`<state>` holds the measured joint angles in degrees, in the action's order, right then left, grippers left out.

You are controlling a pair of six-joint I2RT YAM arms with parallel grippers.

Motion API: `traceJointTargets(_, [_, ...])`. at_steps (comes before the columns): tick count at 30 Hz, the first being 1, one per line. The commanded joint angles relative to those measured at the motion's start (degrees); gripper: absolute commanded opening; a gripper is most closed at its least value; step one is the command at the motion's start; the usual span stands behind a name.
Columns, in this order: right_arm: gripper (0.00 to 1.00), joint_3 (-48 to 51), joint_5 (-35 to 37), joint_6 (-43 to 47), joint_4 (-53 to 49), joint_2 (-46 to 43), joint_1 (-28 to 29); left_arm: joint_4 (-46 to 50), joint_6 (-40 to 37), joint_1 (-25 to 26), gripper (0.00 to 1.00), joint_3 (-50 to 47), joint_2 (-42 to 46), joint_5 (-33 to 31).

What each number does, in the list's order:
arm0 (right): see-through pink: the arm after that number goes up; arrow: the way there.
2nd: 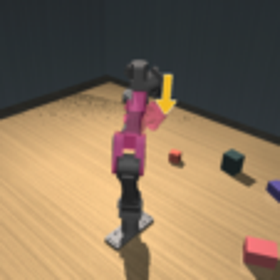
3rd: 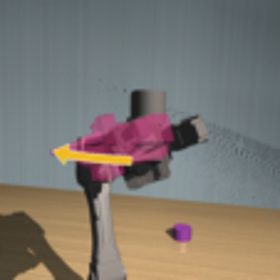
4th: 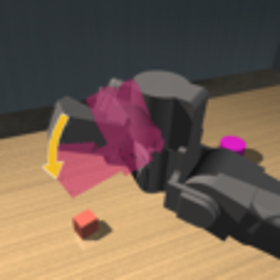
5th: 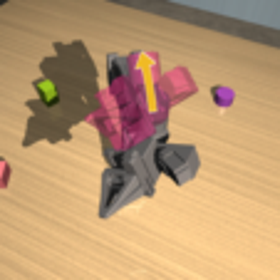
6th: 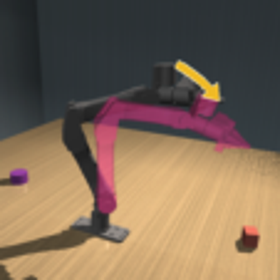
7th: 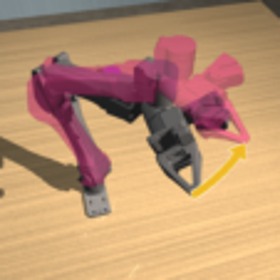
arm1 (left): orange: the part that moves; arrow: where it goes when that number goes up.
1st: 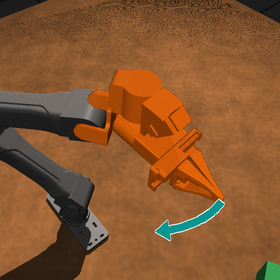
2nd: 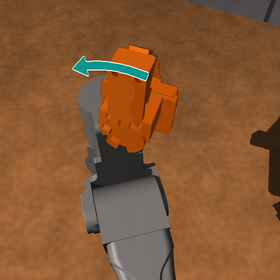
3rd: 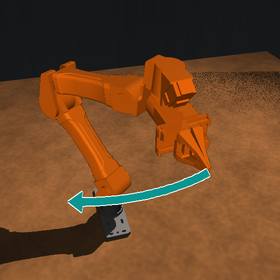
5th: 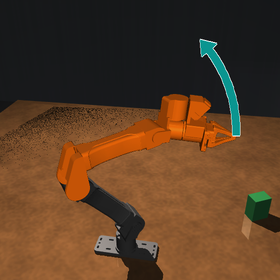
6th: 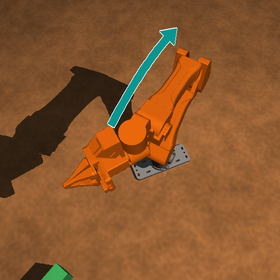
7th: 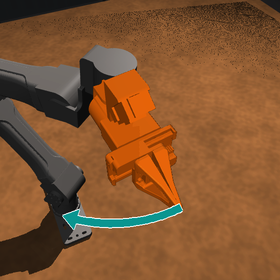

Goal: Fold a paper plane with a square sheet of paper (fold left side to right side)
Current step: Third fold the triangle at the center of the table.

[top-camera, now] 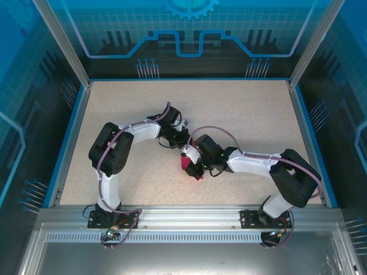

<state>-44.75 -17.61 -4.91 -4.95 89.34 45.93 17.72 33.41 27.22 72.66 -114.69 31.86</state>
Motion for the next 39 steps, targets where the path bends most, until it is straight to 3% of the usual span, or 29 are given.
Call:
traceJointTargets(1, [0.0,-1.8,-4.7,-2.3,-1.8,1.0,-1.9,3.8,-3.1,0.6,0.08,2.5,-3.0,1.6])
traceJointTargets(14, [0.0,-4.0,-10.6,-7.6,-6.6,4.9,-9.3,7.8,-6.9,1.5,0.01,2.9,-7.5,-1.8])
traceJointTargets(39, [0.0,-3.1,-8.5,-11.8,-6.1,7.6,-17.0,8.7,-7.0,2.1,0.0,3.7,-7.8,-2.9])
